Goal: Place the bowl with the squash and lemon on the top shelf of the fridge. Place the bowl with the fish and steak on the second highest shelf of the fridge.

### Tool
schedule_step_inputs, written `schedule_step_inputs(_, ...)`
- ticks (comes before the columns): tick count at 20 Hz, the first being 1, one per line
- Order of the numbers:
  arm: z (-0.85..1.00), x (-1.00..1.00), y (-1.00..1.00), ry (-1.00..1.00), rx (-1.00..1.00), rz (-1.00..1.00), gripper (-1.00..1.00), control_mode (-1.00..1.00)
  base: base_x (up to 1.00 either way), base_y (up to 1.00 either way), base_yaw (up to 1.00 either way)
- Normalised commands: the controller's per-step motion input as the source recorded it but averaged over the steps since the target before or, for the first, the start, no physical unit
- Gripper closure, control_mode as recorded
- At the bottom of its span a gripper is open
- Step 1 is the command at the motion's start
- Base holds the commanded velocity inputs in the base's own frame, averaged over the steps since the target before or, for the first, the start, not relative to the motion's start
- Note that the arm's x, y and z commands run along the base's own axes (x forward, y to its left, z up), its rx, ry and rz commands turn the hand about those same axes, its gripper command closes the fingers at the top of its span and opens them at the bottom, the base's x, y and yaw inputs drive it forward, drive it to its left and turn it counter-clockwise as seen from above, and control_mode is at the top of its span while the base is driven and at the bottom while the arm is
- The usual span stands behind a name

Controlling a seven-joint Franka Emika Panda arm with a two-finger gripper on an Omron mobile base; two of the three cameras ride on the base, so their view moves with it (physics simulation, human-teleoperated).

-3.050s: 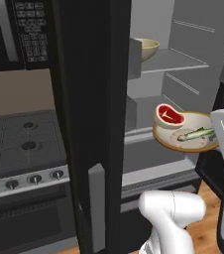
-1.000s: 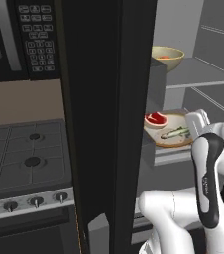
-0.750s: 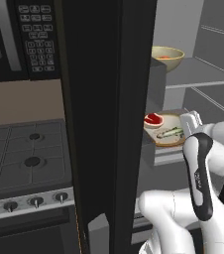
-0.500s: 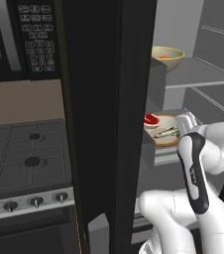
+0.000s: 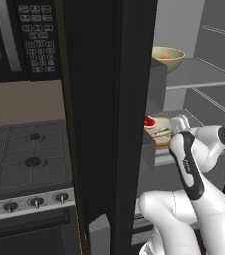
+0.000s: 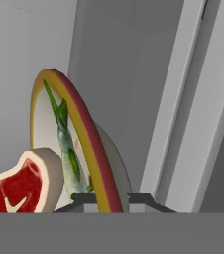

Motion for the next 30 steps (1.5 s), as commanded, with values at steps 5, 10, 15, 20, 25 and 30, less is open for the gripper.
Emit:
schedule_step_inputs(5,-0.23,0.29,0.0,0.04,0.02,0.0,1.0,-1.0,0.0,0.0,0.0)
schedule_step_inputs(10,-0.18,0.32,0.0,0.1,0.0,0.0,1.0,-1.0,0.0,0.0,0.0)
schedule_step_inputs(15,-0.18,0.31,0.0,0.06,0.0,0.0,1.0,-1.0,0.0,0.0,0.0)
schedule_step_inputs(20,-0.28,0.28,0.0,0.0,0.0,0.0,1.0,-1.0,0.0,0.0,0.0)
schedule_step_inputs(25,-0.29,0.41,0.0,0.0,0.0,0.0,1.0,-1.0,0.0,0.0,0.0)
schedule_step_inputs(30,-0.17,0.57,0.0,0.0,0.0,0.0,1.0,-1.0,0.0,0.0,0.0)
